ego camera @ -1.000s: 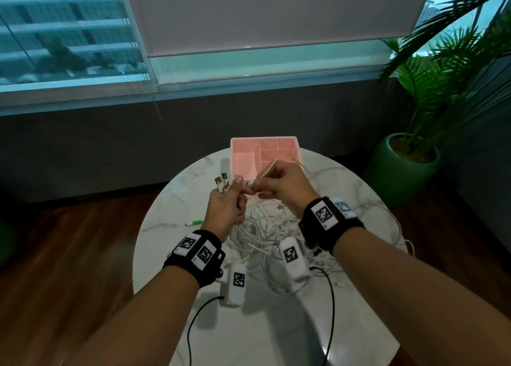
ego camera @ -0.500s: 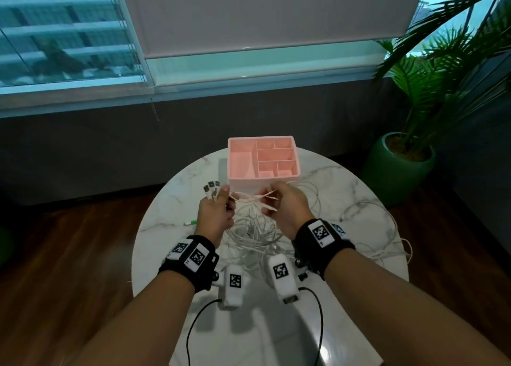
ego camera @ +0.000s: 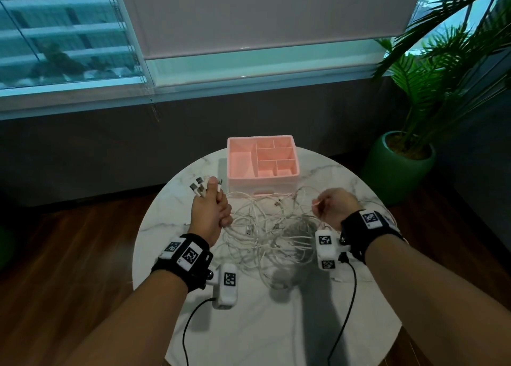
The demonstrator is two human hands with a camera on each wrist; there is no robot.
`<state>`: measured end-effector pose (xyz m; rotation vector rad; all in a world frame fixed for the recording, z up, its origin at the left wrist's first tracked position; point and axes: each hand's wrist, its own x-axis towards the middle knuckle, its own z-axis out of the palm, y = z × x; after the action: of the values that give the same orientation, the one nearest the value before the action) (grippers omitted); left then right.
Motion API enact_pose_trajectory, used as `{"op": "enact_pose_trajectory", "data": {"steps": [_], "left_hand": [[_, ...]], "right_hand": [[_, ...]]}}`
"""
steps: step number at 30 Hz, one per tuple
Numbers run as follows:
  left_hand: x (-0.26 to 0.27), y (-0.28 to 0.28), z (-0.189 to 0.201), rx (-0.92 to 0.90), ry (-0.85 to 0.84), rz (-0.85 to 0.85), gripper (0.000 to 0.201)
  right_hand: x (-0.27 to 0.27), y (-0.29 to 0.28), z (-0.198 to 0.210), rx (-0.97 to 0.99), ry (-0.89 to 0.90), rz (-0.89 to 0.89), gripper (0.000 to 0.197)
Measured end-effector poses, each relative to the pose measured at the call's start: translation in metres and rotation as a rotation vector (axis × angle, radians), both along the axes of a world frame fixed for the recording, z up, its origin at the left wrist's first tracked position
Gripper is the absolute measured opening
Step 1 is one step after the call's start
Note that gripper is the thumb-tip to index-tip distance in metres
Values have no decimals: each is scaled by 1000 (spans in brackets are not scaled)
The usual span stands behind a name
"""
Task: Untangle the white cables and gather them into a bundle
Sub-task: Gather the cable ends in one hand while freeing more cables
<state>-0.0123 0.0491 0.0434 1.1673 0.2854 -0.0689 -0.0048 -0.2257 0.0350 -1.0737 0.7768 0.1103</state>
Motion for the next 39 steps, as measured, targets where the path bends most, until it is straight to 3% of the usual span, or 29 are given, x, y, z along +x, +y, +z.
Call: {"op": "enact_pose_trajectory", "data": {"steps": [5, 9, 13, 19, 23, 29, 34, 39], "left_hand": [[-7, -8, -12, 181, -34, -89, 44], [-7, -8, -12, 271, -17, -109, 51], [-1, -2, -10, 289, -12, -66, 46], [4, -11, 6, 169, -81, -114, 38], [6, -18, 12, 216, -76, -182, 42], [2, -14, 3, 305, -101, -306, 28], [-5, -7, 1, 353, -122, -453, 30], [-7, 0, -5, 394, -95, -476, 31]], "right_hand": [[23, 2, 52, 61, -209, 21, 34], [24, 15, 106, 101, -520, 69, 22], [15, 34, 138, 37, -688, 312, 17], [-13, 79, 92, -557, -568, 871, 11], [-22, 99, 44, -634, -510, 1018, 14], [-19, 99, 15, -528, -385, 963, 13], [8, 70, 27, 165, -309, 476, 42], [38, 58, 78, 233, -407, 298, 35]]}}
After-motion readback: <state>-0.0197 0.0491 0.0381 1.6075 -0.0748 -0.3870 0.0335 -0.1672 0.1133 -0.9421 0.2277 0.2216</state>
